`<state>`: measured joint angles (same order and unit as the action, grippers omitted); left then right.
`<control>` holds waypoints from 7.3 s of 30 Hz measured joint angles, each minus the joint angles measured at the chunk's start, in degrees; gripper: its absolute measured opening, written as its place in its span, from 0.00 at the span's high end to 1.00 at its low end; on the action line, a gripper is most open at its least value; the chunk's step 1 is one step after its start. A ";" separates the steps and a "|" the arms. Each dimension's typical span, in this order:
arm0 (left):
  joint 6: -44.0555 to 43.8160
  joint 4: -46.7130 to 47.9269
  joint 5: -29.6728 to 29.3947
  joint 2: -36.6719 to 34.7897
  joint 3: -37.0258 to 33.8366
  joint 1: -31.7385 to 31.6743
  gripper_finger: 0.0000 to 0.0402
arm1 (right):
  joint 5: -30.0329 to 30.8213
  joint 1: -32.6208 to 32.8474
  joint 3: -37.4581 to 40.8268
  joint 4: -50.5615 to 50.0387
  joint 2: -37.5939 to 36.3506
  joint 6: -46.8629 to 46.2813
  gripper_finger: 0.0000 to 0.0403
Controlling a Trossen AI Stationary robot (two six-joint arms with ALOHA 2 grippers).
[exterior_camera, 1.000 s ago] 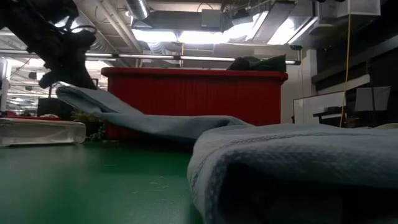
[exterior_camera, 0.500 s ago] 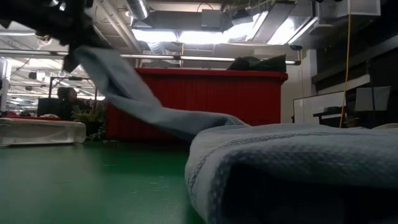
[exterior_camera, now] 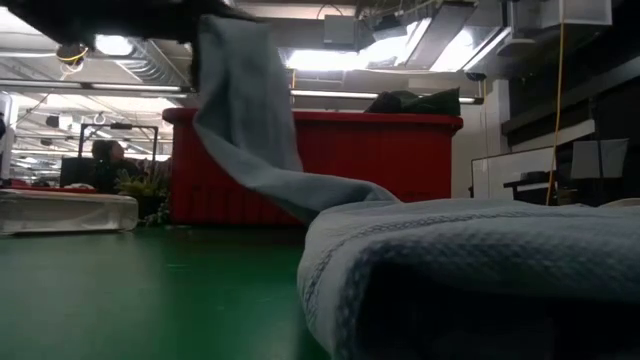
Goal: Fold Laundry from Bin
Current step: Fold the blue pants
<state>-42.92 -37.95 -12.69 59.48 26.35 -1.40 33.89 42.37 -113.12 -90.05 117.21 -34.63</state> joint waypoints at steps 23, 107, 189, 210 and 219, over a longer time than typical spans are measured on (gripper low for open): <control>11.96 -1.09 1.84 54.91 48.16 5.60 1.00 | 19.97 -0.02 -2.87 0.01 -13.47 8.02 0.65; 11.24 5.00 25.16 83.21 77.79 -0.27 0.71 | 5.49 -7.45 5.33 0.09 -13.64 14.71 0.65; 26.94 39.80 4.39 35.35 29.54 13.80 0.88 | 5.66 9.25 78.70 40.06 -50.05 -64.14 0.65; 26.93 39.75 4.39 35.37 29.59 13.80 0.88 | 4.01 9.25 78.62 43.61 -32.85 -63.91 0.65; 26.98 36.05 4.37 35.39 29.59 13.80 0.88 | 5.11 9.27 78.52 45.68 -27.74 -63.09 0.91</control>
<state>-15.94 -1.90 -8.32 94.87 55.94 12.40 39.00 51.64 -34.60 -44.38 89.47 -97.72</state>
